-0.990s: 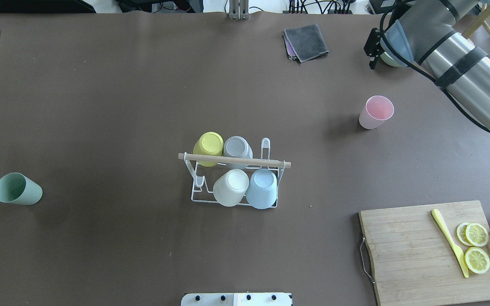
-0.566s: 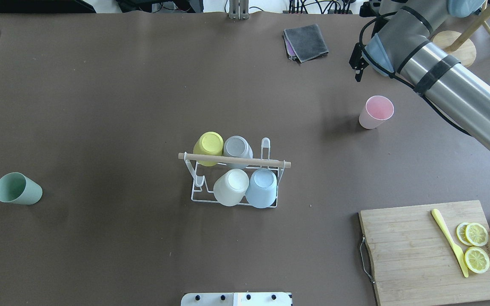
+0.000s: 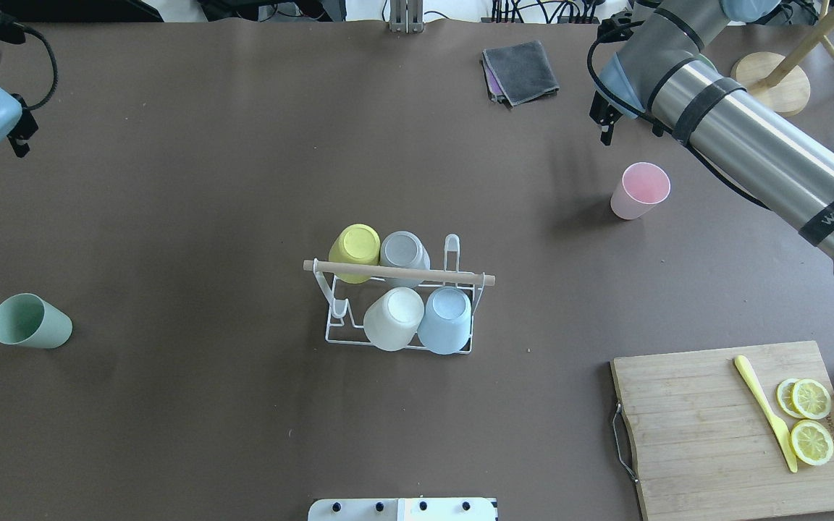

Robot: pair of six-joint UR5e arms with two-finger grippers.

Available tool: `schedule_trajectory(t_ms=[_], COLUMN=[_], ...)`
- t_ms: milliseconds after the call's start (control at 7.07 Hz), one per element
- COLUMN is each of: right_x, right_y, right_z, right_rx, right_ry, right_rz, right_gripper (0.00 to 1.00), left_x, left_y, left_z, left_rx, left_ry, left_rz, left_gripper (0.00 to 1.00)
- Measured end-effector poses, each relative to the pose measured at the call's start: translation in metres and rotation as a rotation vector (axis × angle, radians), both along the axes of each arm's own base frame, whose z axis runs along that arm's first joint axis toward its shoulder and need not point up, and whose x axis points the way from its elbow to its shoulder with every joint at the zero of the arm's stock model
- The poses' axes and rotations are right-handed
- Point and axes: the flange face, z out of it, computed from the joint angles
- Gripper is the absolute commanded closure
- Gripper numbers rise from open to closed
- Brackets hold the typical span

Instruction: Place cup on cup holder

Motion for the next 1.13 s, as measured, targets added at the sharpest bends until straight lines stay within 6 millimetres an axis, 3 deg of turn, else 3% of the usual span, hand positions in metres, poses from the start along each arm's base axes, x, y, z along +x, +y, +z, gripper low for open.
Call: schedule_trajectory(t_ms=[283,707,1132], right_x=[-0.007,-0.023,-0.054], right_y=[-0.010,-0.014,-0.008], right_z=[0.016,0.021,0.029], right_rx=[-0.032,-0.083,-0.080], right_ry=[0.035,0.072,0.096], right_rz=[-0.042,-0.074,-0.137], right_gripper=[0.00,0.00,0.00], left_x=[0.044,0.072,0.120], left_y=[0.016,0.024,0.044], left_z=[0.008,-0.005,0.003], left_rx=[-0.076,-0.184,-0.223], left_ry=[-0.035,-0.076,-0.101], left_rz=[0.070,0.124,0.206], left_gripper=[0.02,0.02,0.02])
